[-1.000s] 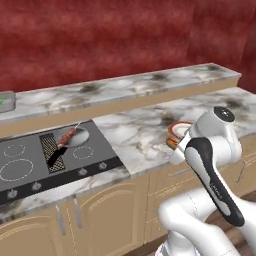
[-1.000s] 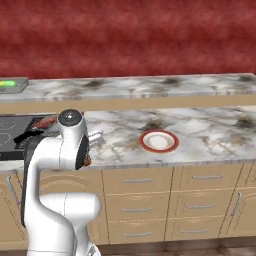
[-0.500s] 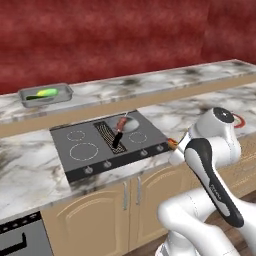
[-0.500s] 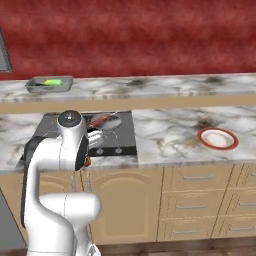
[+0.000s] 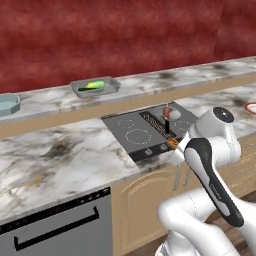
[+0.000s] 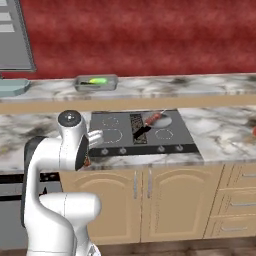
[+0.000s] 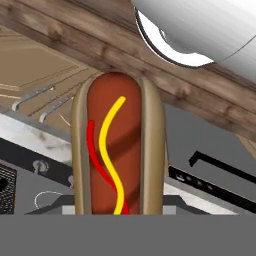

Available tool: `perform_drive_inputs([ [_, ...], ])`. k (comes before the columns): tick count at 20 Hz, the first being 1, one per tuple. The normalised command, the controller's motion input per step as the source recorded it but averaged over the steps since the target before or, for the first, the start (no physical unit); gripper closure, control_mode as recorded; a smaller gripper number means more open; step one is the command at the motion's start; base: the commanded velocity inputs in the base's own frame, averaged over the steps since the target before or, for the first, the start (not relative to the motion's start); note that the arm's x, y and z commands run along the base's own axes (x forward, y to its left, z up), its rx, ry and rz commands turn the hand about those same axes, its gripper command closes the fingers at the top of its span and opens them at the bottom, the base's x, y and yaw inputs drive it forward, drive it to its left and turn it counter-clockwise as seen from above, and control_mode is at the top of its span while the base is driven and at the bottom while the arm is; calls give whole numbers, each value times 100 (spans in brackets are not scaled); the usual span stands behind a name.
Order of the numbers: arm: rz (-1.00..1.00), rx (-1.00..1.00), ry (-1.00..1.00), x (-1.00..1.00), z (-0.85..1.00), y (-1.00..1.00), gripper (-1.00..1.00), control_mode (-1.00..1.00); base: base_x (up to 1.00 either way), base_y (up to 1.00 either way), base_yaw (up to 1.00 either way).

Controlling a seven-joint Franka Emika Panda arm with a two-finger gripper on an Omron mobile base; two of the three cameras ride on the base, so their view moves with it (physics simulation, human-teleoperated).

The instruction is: Place the cold items (corn and cucumber) from the fridge in one tupperware on the dining counter. Place the warm items (kebab skewer and hot dog) in the stove area in another tupperware.

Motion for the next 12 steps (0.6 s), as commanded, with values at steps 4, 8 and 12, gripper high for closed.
perform_drive_inputs([
  [4, 0, 0, 0, 0, 0, 0, 100, 100, -20, 100, -3],
  [8, 0, 0, 0, 0, 0, 0, 100, 100, -26, 100, -7],
  [12, 0, 0, 0, 0, 0, 0, 100, 100, -19, 100, -3],
])
